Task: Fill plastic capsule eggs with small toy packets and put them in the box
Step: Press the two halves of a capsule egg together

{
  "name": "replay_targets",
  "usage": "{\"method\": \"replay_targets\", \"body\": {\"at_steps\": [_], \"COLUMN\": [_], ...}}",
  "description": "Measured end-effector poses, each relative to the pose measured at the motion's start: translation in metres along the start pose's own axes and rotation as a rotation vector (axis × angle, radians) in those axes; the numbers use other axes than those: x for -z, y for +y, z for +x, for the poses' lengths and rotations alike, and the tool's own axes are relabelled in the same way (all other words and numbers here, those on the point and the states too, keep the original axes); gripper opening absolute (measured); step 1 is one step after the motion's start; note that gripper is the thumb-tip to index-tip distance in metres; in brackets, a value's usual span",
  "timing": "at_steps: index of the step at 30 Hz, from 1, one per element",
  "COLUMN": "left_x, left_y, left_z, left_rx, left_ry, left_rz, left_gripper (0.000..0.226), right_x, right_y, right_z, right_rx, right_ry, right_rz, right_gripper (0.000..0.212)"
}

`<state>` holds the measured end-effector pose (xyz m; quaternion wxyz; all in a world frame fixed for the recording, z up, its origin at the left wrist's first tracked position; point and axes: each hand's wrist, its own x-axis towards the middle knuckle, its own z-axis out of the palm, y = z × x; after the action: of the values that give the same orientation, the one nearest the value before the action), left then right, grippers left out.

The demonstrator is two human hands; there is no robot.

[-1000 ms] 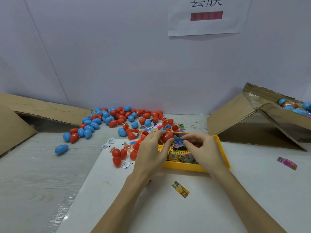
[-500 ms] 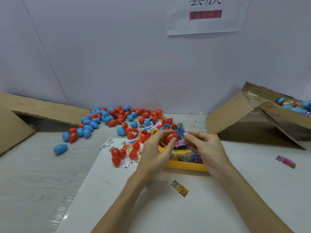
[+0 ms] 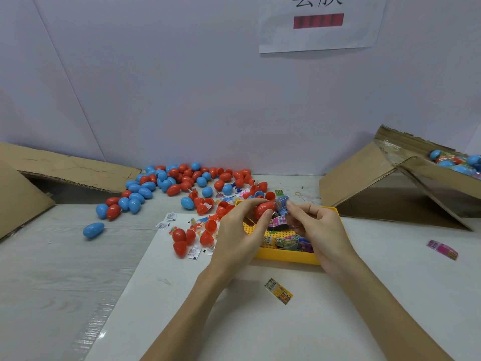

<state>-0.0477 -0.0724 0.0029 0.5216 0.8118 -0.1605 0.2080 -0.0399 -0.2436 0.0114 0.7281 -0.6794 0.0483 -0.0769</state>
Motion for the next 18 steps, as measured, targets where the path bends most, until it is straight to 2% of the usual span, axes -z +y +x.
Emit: {"method": "replay_targets", "body": {"at_steps": [9, 18], "left_x": [0.0014, 0.0009], "left_y": [-0.0006, -0.0023], "left_z": [-0.0002, 0.0008], "left_rx": [0.005, 0.029], "left_ry": [-0.039, -0.022], "left_rz": [0.012, 0.016], "left_gripper": [0.032, 0.036], "right_x": [-0.0007, -0.0001], "right_y": [-0.0024, -0.0037], "right_z": [-0.0025, -0.0046], "right_rx": [0.023, 0.098], "right_ry": [-0.052, -0.08], "right_rz": [0.0, -0.001], "right_gripper": [0.025, 0.026]}}
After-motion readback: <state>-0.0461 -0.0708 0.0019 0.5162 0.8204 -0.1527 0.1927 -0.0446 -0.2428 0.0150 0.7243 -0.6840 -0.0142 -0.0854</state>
